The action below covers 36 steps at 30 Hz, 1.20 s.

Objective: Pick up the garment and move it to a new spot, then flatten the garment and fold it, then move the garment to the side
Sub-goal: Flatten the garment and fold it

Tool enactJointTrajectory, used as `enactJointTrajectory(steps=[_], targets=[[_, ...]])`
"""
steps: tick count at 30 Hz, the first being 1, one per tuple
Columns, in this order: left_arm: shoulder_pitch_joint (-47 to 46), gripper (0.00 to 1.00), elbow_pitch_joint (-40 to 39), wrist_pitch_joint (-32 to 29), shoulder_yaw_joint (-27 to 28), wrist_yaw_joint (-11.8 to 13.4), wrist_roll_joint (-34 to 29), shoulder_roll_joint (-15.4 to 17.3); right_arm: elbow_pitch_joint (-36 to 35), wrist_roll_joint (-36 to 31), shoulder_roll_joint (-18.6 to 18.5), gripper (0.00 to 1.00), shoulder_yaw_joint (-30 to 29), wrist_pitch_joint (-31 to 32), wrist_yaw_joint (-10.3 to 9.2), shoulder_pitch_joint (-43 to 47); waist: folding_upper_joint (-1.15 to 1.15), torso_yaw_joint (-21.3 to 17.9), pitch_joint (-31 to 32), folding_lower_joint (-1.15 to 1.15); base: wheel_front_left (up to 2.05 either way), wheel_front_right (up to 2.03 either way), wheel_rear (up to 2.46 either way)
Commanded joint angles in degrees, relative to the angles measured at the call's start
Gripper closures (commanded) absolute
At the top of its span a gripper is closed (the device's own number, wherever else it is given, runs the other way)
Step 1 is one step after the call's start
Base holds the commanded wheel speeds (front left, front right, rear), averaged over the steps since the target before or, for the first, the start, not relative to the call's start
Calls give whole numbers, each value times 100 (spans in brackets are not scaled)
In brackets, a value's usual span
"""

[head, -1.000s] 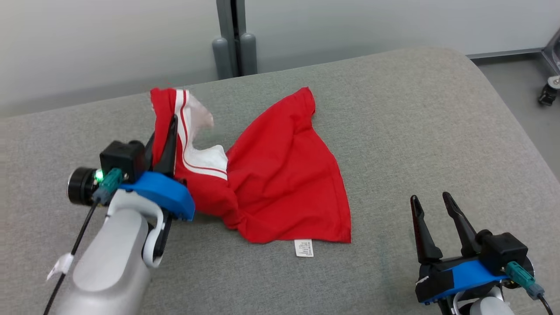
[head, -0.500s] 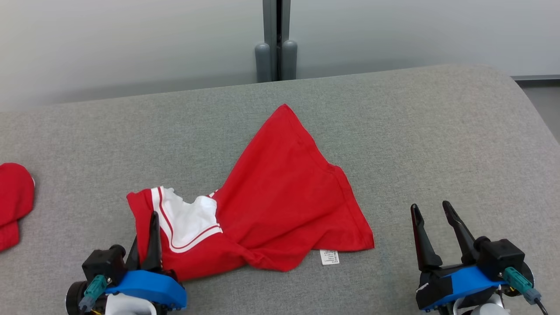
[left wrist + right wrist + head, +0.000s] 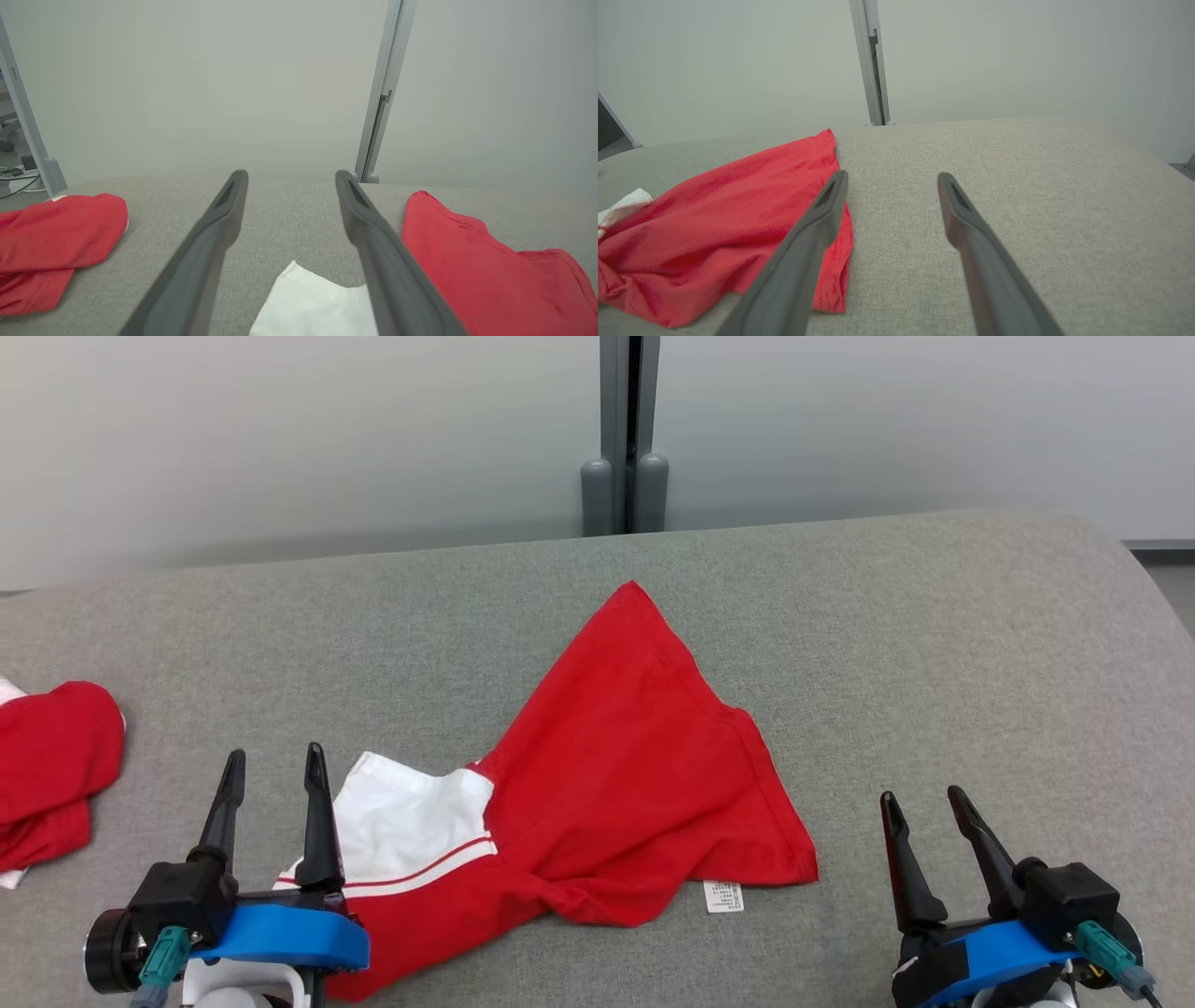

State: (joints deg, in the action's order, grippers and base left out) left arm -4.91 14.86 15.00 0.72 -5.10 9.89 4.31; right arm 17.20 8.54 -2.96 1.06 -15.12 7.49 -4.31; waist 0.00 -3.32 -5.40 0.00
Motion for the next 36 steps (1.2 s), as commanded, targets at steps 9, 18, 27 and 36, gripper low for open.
enactJointTrajectory(steps=[9,18,27,36], targets=[[284,0,-323,27,91,-125,-546,-8,13,9,-9,0,-48,-5,1,262,0,190,227,0,0,0,0],[678,0,-286,27,206,-130,-741,22,45,43,0,0,-106,-5,1,380,0,297,331,0,0,0,0],[672,0,-210,27,289,-141,-802,-5,82,31,4,0,-108,-5,1,383,0,337,355,0,0,0,0],[-6,0,36,27,126,-202,-748,117,101,35,4,0,-28,-5,1,192,0,269,183,0,0,0,0]])
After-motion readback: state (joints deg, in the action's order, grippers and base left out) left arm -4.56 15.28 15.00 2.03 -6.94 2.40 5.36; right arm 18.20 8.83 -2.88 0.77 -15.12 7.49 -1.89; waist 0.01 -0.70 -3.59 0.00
